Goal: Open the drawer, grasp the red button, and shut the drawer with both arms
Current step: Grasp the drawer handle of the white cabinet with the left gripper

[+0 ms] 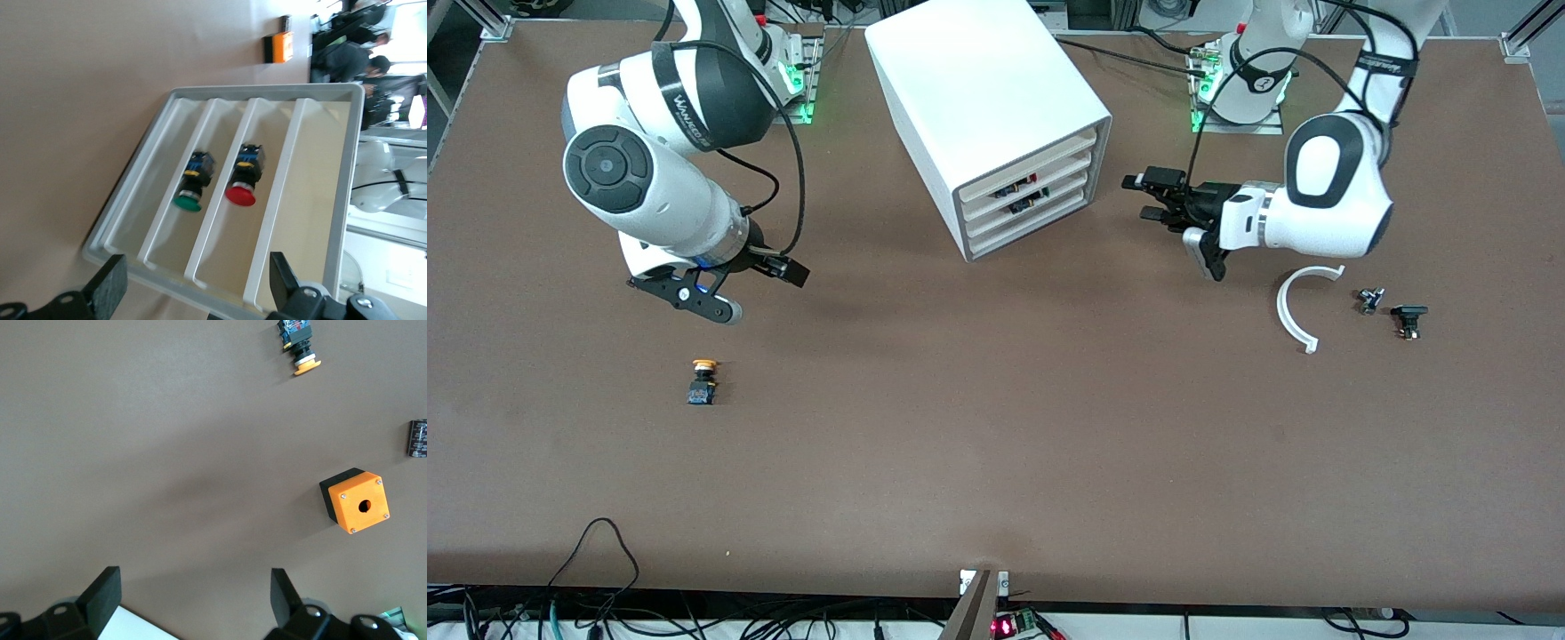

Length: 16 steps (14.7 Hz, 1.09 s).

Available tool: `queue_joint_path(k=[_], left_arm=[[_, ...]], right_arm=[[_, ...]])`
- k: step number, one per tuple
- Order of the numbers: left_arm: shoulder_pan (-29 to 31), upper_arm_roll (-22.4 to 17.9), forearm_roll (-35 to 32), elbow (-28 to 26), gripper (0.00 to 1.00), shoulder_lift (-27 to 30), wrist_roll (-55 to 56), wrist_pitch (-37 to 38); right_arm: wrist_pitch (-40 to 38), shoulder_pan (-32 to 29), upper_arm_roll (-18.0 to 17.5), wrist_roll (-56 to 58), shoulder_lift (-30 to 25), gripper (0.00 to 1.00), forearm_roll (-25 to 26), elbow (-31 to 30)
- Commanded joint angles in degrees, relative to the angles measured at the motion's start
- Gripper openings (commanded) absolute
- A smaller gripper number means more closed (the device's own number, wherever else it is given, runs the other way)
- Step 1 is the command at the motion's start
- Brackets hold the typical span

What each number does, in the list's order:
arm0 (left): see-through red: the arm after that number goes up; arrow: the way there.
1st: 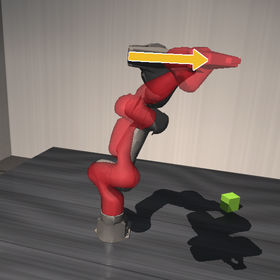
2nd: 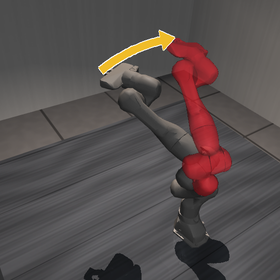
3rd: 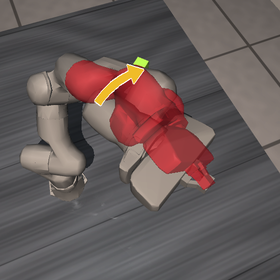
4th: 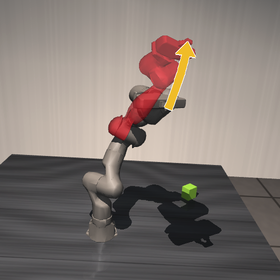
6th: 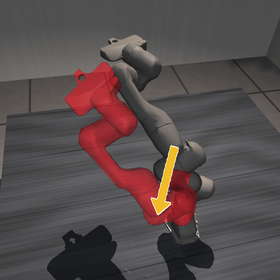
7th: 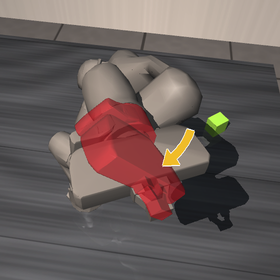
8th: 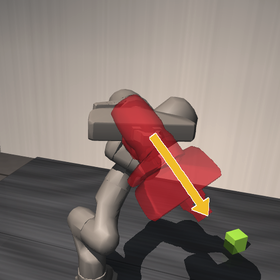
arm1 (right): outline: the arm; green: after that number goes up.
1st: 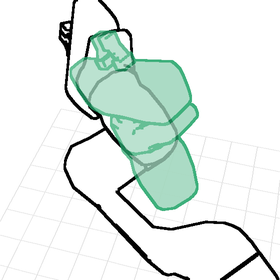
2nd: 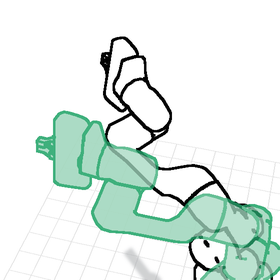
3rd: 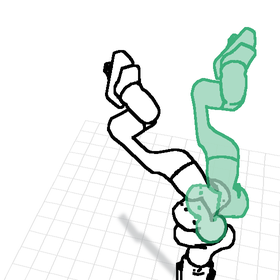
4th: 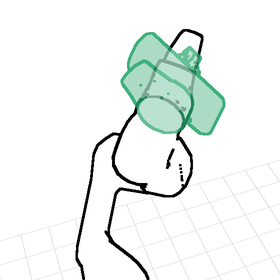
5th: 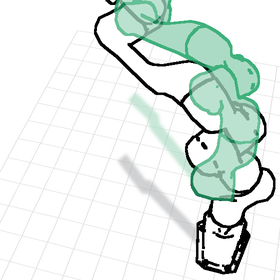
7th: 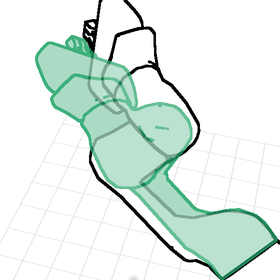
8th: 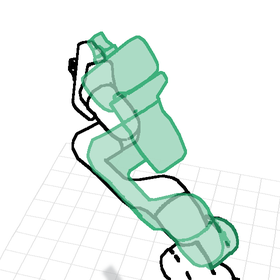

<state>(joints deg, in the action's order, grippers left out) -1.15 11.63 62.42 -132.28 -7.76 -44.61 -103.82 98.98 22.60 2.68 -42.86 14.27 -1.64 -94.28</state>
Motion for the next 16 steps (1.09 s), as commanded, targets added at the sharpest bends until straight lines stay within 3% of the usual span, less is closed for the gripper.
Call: queue_joint_path(k=[1,3,5,6,16], left_arm=[[0.01,0.85,6.83,-3.76,0.89,-0.93,-6.88,-2.25],[0.27,2.16,9.90,-4.91,0.80,-4.61,-13.37,-2.70],[0.10,3.13,13.07,-5.01,0.58,-6.82,-18.48,-2.79],[0.10,4.00,13.87,-5.01,0.53,-7.53,-18.76,-2.62],[0.19,9.46,18.88,-5.44,0.39,-14.04,-26.50,-2.18]], right_arm=[[0.24,0.07,0.31,-0.73,1.19,0.99,-0.65,1.29],[0.42,0.86,0.31,-0.73,1.54,0.99,-0.56,1.29],[0.51,1.13,0.31,-0.73,1.98,0.99,-0.56,1.55],[0.51,1.30,0.31,-0.65,2.25,0.99,-0.56,1.64],[-2.12,4.64,0.05,-14.34,10.85,0.99,-1.70,16.04]])
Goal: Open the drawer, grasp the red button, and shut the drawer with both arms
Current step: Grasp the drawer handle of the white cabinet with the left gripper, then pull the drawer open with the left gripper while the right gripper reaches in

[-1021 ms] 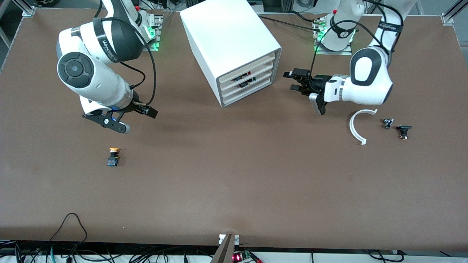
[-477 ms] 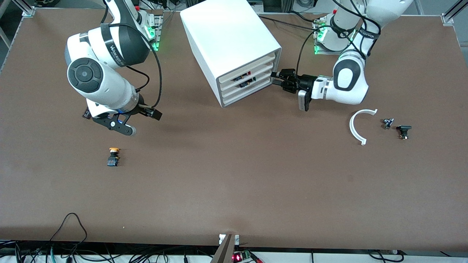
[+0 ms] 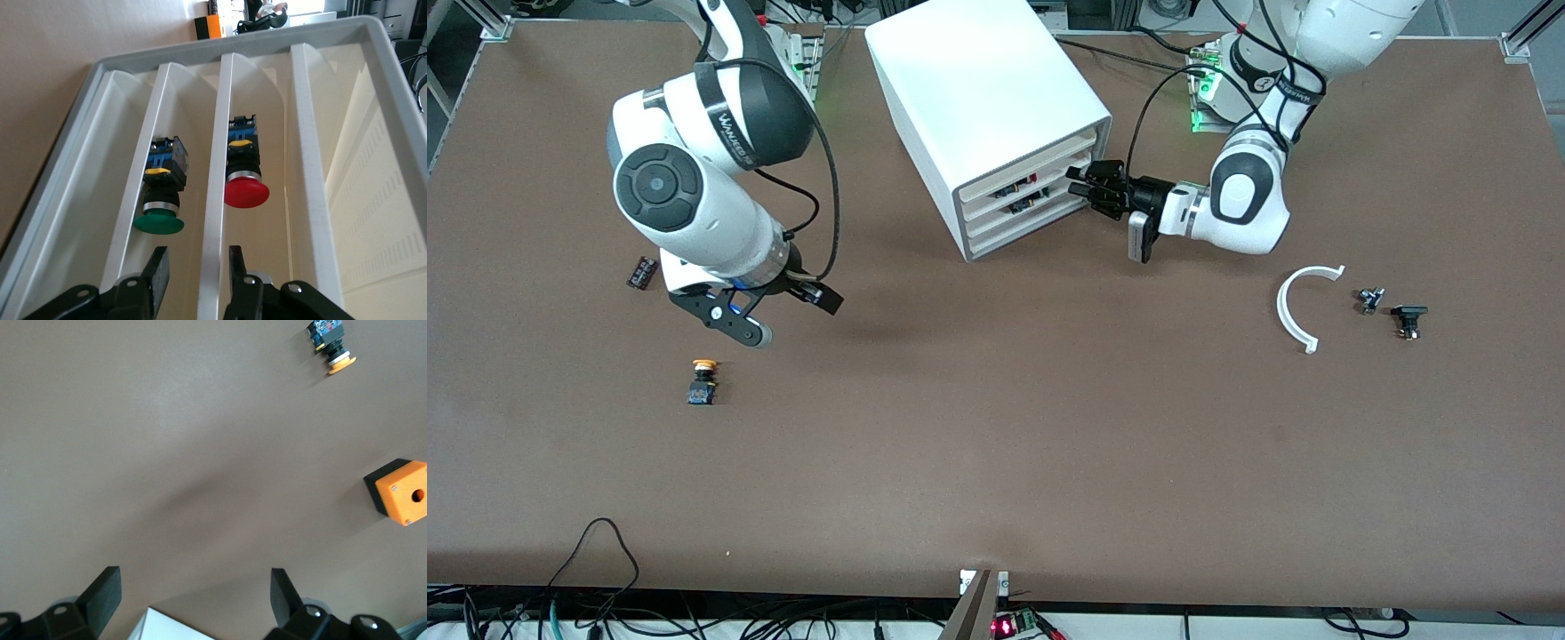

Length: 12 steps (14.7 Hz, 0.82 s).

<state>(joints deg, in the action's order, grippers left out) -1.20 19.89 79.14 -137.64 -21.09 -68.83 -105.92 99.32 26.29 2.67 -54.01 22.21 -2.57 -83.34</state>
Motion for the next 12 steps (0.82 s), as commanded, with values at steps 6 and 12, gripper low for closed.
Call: queue_joint_path(k=[6,12], left_arm=[[0.23,2.35,2.42,-0.26,0.03,-2.37,-3.06,0.89],[1.54,2.00,2.25,0.70,0.00,-2.28,-2.10,1.25]], right_arm=[[-3.96,3.42,-0.03,-9.96,8.81,0.99,-0.86,15.22],[-2.64,3.77,-0.03,-15.67,10.92,0.99,-5.77,19.88]])
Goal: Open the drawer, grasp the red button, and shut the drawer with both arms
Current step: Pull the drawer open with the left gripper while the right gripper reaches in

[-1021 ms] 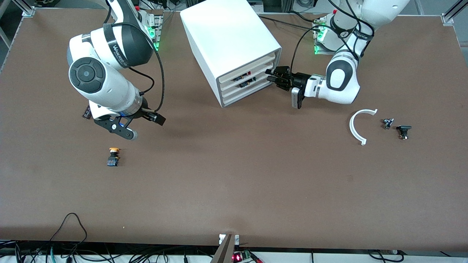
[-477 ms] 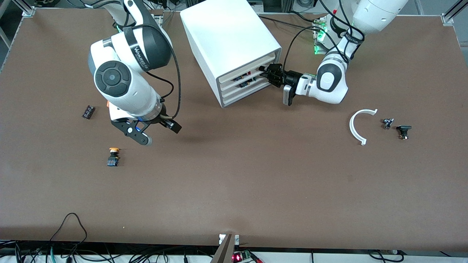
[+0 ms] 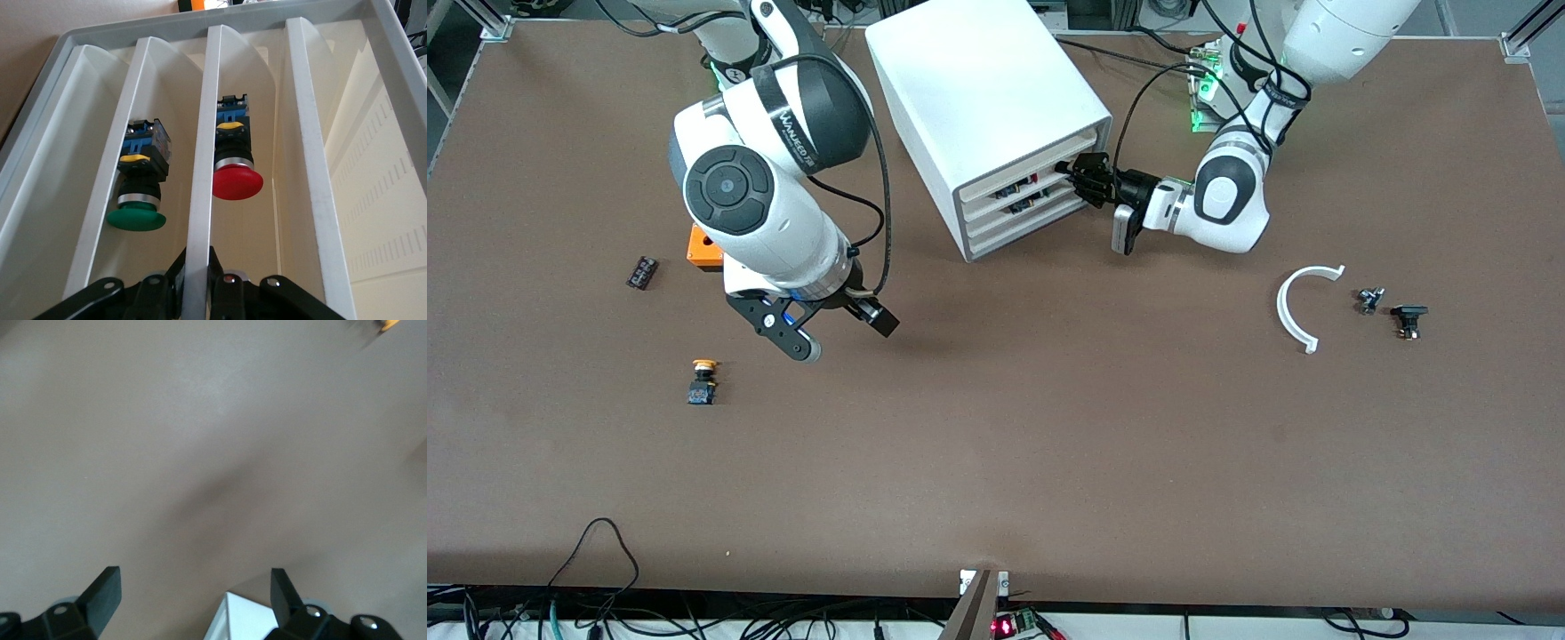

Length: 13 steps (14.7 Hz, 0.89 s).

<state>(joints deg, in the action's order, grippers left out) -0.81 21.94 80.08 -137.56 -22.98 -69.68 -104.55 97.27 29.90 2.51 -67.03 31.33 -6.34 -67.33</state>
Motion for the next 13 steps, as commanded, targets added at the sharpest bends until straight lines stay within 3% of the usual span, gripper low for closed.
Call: queue_joint_path(k=[1,4,8,13], left_arm=[[1.68,-0.23,1.04,1.32,0.00,-0.49,-0.99,-0.21],[2.48,-1.01,0.34,3.96,0.00,-0.57,2.25,-0.83],[2.56,-6.02,-9.92,11.33,0.00,-3.56,6.82,-0.92],[4.76,-6.91,-17.05,19.24,0.00,-6.37,14.03,-0.83]], right_arm=[[0.36,0.51,0.13,-4.23,2.06,0.99,-2.88,3.96],[3.27,2.00,0.13,-8.10,2.50,0.99,-3.59,4.05],[5.82,4.46,0.13,-11.36,2.94,0.99,-3.59,4.92],[10.47,8.77,0.22,-21.01,4.26,0.99,-3.59,5.28]])
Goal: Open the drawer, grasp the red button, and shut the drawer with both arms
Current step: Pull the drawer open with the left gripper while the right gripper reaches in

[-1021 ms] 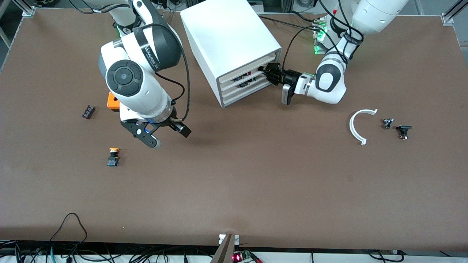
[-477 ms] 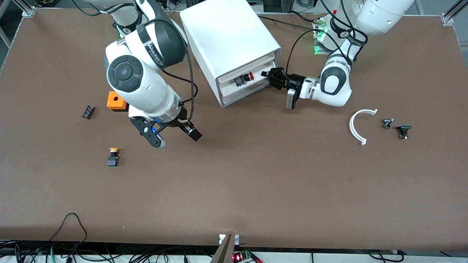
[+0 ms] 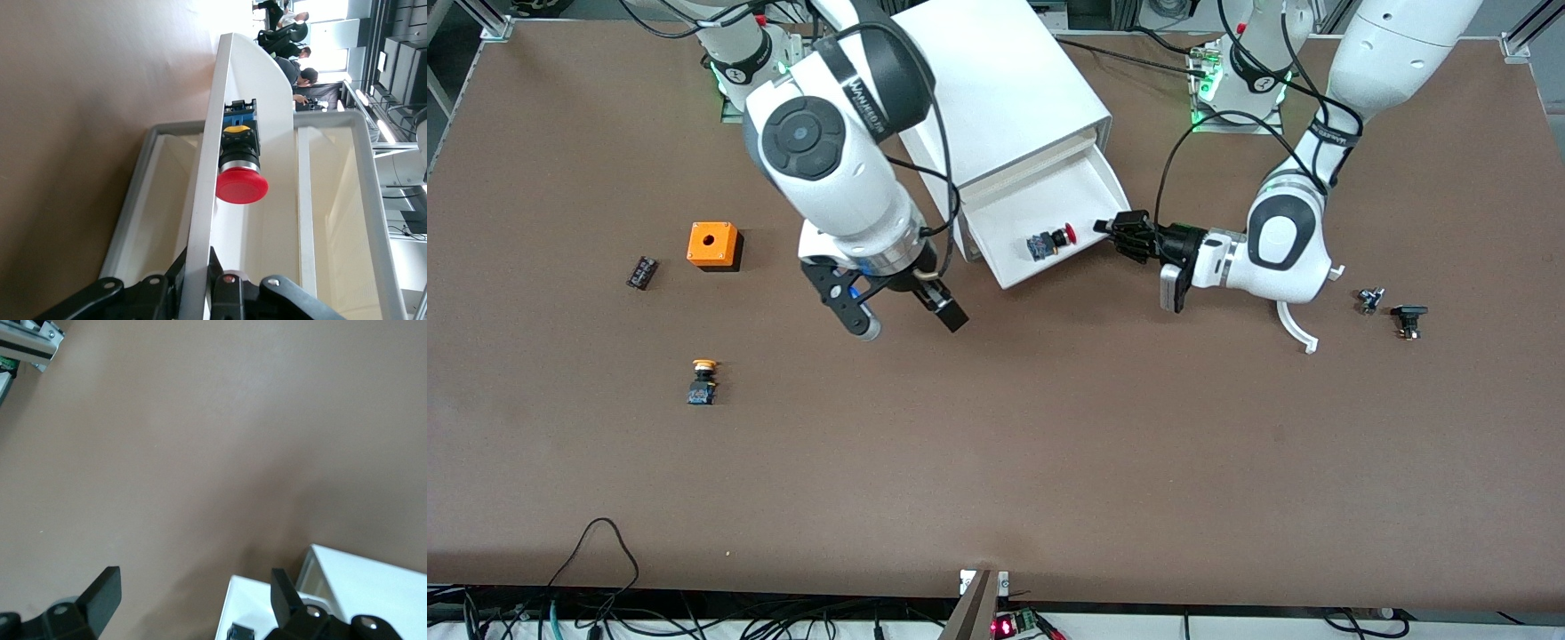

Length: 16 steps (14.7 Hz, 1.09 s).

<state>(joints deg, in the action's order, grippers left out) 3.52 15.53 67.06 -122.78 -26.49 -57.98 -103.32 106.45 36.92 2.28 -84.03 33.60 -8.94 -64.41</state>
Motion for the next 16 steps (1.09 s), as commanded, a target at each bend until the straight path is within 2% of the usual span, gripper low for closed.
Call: queue_joint_path(k=[1,4,5,6,8,10,14,16], left_arm=[[1.13,-0.59,-5.43,6.04,0.00,-3.47,3.22,-2.06],[2.37,-0.59,-8.78,8.52,0.00,-4.36,4.63,-1.71],[2.72,-0.59,-9.13,8.78,0.10,-4.27,4.72,-1.71],[3.24,-0.59,-9.40,8.87,0.99,-4.18,4.63,-1.63],[3.42,-0.59,-11.06,9.66,1.00,-3.39,4.72,-1.54],[4.74,-0.59,-16.31,12.89,1.00,-2.34,7.51,0.99],[5.18,-0.51,-28.27,26.33,1.00,-2.25,22.70,12.59],[5.09,-0.24,-34.16,31.18,1.00,-1.98,28.08,16.47]], right_arm=[[1.74,2.63,0.36,-5.77,2.26,0.99,-0.99,2.36],[2.62,4.74,0.27,-11.83,4.19,0.99,-0.99,2.45],[3.41,5.53,0.27,-13.77,4.89,0.99,-0.99,2.45],[3.94,6.32,0.35,-15.53,5.68,0.99,-0.99,3.23],[4.46,7.37,0.27,-18.61,8.40,0.99,-0.99,5.95],[7.00,8.87,0.36,-20.37,9.81,0.99,-0.99,6.23],[11.75,10.37,0.36,-23.01,12.18,0.99,-0.99,6.23],[13.51,11.25,0.44,-23.37,13.59,0.99,-0.90,6.23]])
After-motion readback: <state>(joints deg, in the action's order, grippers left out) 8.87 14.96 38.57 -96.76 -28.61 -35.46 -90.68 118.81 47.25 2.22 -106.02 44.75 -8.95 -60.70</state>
